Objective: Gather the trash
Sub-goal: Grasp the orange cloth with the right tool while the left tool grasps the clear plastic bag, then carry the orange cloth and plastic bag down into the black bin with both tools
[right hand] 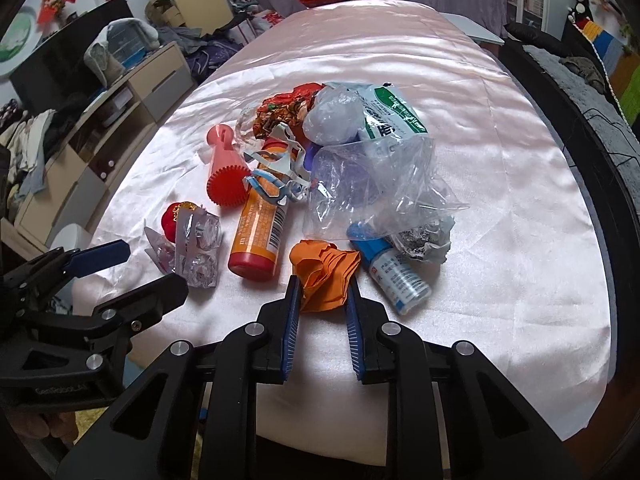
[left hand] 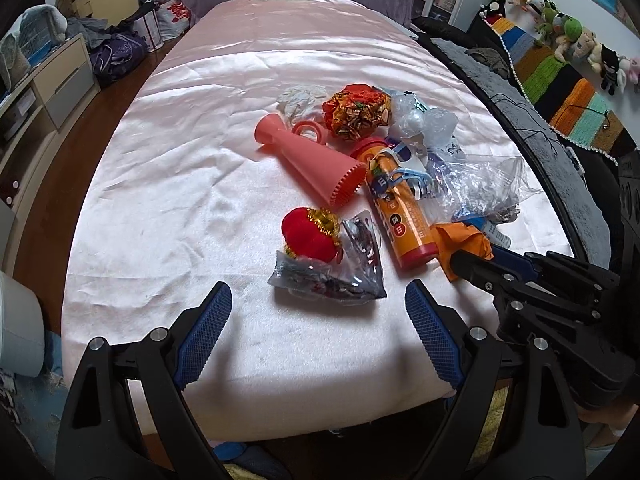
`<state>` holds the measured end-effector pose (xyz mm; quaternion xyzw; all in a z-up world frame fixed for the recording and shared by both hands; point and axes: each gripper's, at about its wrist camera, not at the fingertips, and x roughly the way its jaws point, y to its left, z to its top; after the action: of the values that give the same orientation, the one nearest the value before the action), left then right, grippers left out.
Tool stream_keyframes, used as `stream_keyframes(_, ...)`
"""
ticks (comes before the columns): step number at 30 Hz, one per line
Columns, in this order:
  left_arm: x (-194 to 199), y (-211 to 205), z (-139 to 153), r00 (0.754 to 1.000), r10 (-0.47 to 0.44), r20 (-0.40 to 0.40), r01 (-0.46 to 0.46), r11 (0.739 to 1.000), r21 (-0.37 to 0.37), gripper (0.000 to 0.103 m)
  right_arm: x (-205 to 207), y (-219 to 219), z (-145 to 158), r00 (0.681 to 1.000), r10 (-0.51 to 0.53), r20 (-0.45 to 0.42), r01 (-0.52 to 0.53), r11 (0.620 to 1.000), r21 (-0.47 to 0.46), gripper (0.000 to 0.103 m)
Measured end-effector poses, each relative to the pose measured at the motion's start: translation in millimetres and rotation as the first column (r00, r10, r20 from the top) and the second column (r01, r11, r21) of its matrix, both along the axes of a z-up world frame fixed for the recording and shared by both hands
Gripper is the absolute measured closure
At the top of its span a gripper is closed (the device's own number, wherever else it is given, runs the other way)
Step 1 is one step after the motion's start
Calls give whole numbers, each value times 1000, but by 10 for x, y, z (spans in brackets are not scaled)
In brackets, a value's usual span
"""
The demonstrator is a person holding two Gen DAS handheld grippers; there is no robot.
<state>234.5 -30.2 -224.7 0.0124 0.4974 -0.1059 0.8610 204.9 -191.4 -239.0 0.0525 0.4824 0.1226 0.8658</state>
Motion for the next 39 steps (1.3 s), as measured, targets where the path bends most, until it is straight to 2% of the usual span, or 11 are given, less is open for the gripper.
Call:
stream_keyframes(6,146,-32,-121,1000,-4,-12,4,1000,-4,21,-13,-133,56,1000,-21,13,21,1000,-13,85)
stream_keyframes(8,184,-37,-162,1000,-8,-21,8,1000,-19,35,-10,-150,54,1000,-22,12,22,1000,-15,85)
stream_keyframes(10,182,-55,-165,1000,-12,-9,12,1000,-9,43,-23,-151,52,1000,-24,13,24,1000,-13,85)
stream_keyframes(20,-28,-75,-107,999,-36,-13,36,999,5,43,-199,-129,124,1000,-21,21,22,999,-28,86)
stream_keyframes(32,-683,-35,118,999,-41,5,41,999,-18,43,-687,-131,259,999,-9,32,10,999,-37,86)
stream_keyframes(39,-1095,7,-33,998,-37,-41,35,999,-36,43,-1063,-118,179,1000,19,0,-19,999,-48,86)
